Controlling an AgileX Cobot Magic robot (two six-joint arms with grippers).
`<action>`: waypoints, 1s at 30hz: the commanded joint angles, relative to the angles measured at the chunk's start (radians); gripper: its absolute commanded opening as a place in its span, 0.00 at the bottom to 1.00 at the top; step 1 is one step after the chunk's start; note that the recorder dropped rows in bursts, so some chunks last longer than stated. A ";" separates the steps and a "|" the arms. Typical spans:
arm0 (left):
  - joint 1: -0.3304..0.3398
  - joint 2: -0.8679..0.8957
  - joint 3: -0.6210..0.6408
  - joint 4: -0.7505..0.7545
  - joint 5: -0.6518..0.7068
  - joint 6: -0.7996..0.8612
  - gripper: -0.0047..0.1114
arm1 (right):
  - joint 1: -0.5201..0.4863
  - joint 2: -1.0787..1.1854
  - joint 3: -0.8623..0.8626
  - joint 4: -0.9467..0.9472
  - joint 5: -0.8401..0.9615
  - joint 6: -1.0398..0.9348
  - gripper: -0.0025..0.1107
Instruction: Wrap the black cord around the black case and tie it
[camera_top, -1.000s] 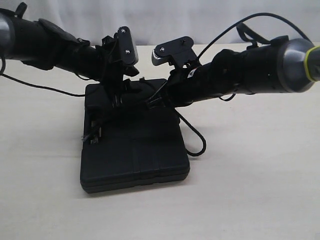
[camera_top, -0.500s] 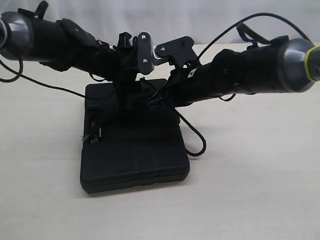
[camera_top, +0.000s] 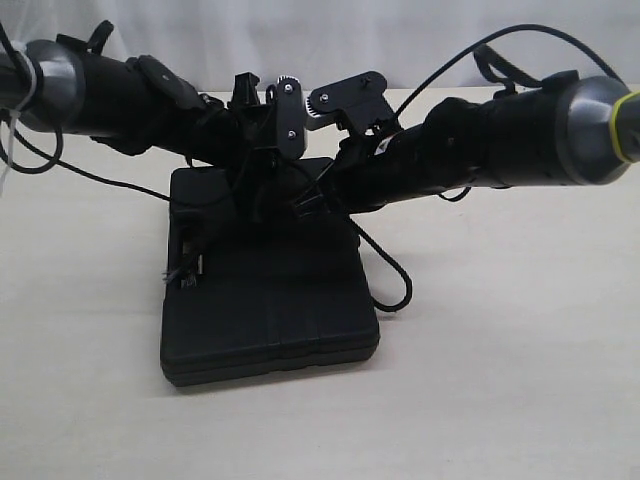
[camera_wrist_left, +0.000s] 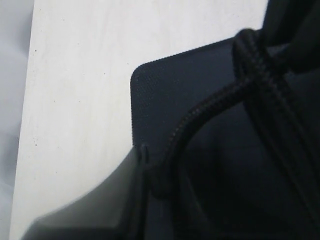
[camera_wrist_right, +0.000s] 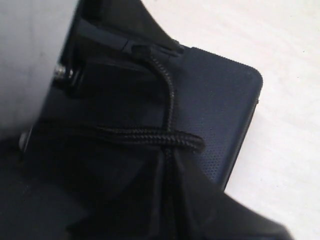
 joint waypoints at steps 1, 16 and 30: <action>-0.006 0.000 -0.005 -0.004 -0.006 0.034 0.31 | 0.002 -0.007 -0.003 0.004 -0.011 -0.011 0.06; -0.006 -0.018 -0.005 -0.028 -0.003 0.031 0.38 | 0.002 -0.007 -0.003 0.004 -0.007 -0.011 0.06; -0.006 -0.018 -0.005 -0.039 0.029 0.031 0.04 | 0.002 -0.007 -0.003 0.004 -0.007 -0.031 0.06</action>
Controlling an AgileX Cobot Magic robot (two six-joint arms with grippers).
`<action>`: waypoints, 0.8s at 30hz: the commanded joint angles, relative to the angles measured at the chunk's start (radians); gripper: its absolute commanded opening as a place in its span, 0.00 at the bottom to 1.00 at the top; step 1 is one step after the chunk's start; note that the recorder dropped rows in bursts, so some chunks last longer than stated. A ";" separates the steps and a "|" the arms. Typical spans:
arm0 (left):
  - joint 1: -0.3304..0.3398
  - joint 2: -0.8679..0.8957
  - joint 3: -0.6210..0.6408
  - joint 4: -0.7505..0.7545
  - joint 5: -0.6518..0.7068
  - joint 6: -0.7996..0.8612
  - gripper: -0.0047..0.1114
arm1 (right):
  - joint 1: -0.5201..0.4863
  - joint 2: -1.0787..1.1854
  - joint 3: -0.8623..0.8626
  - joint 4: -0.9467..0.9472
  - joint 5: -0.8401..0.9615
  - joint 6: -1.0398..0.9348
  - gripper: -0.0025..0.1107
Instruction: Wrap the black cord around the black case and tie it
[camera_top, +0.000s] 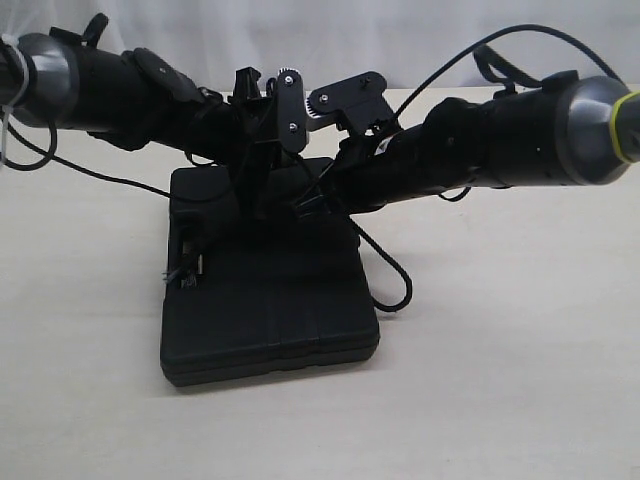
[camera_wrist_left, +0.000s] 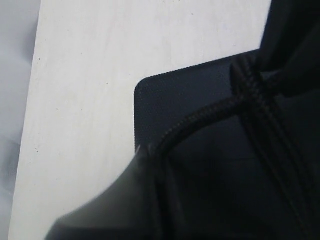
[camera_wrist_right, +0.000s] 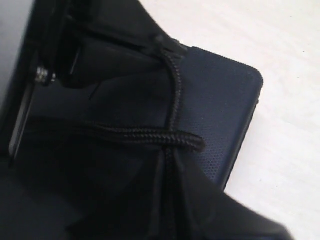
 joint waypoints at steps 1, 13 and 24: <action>-0.002 -0.001 -0.005 -0.017 0.007 0.031 0.04 | 0.002 -0.007 -0.003 0.004 -0.007 -0.039 0.06; 0.011 -0.005 -0.005 -0.061 -0.032 0.027 0.04 | 0.002 -0.021 -0.005 0.004 0.009 -0.134 0.31; 0.024 -0.057 -0.005 -0.061 -0.099 -0.102 0.04 | 0.002 -0.145 -0.005 -0.023 0.126 -0.148 0.56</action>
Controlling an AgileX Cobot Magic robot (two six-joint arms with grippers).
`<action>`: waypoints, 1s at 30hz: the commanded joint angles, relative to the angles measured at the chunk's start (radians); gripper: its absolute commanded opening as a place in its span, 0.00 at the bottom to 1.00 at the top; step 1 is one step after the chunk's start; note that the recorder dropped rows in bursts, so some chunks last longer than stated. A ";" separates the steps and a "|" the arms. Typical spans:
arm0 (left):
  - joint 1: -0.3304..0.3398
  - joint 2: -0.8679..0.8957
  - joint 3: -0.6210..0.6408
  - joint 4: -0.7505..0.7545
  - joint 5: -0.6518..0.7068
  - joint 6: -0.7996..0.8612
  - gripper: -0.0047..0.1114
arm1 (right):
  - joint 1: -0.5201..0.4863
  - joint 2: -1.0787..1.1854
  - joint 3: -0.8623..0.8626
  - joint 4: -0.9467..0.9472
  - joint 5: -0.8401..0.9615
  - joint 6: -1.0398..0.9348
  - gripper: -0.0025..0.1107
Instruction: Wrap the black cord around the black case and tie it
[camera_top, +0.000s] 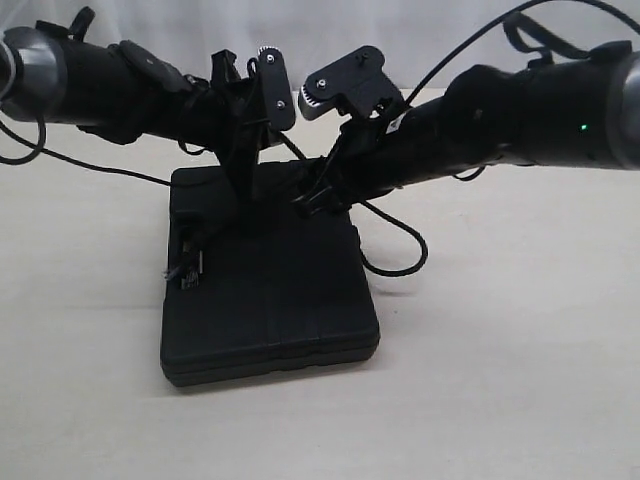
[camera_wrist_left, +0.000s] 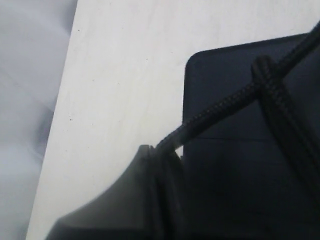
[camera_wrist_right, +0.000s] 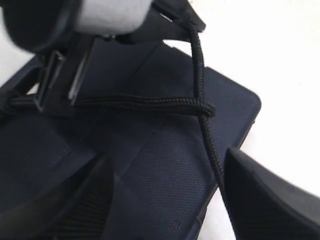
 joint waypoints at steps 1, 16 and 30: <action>0.003 -0.055 -0.005 -0.011 -0.011 -0.084 0.04 | 0.002 -0.058 -0.005 -0.013 0.048 -0.008 0.56; 0.007 -0.232 0.025 -0.009 0.042 -0.286 0.04 | 0.002 -0.097 -0.003 0.020 0.045 -0.003 0.56; 0.007 -0.272 0.025 0.002 0.142 -0.299 0.04 | 0.008 -0.130 -0.003 0.230 -0.123 -0.003 0.56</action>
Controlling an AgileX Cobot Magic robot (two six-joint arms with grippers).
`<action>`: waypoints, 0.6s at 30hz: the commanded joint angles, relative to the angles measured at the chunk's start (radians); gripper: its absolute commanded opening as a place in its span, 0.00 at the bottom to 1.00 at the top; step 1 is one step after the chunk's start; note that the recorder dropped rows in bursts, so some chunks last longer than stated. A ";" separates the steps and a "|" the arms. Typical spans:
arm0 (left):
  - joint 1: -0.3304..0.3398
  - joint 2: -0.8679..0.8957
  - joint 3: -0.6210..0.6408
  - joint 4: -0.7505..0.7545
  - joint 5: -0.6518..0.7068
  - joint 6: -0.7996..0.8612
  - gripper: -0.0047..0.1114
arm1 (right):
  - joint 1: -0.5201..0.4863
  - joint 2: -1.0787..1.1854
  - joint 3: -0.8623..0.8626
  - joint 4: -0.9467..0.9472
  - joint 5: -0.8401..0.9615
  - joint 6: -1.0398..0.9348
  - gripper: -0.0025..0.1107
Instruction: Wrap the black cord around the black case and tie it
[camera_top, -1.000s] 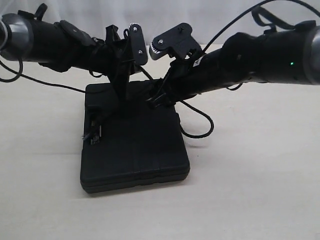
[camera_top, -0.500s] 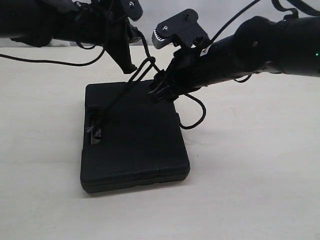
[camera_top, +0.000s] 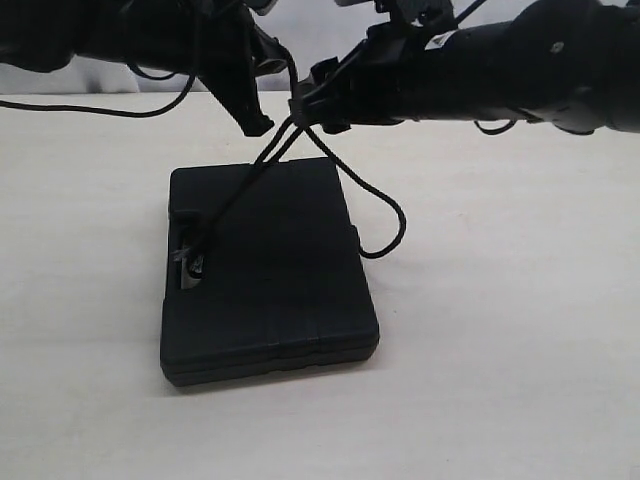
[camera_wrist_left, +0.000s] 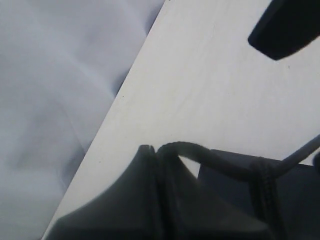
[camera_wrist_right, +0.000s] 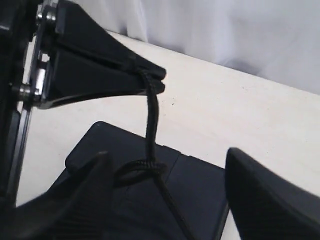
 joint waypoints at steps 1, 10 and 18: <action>0.003 -0.008 0.003 0.004 0.007 -0.010 0.04 | 0.017 0.047 -0.005 0.070 -0.052 -0.002 0.56; 0.003 -0.008 0.003 0.004 0.034 -0.010 0.04 | 0.050 0.210 -0.067 0.063 -0.135 -0.040 0.51; 0.003 -0.008 0.003 0.007 0.022 -0.010 0.04 | 0.000 0.266 -0.082 0.019 0.054 -0.079 0.49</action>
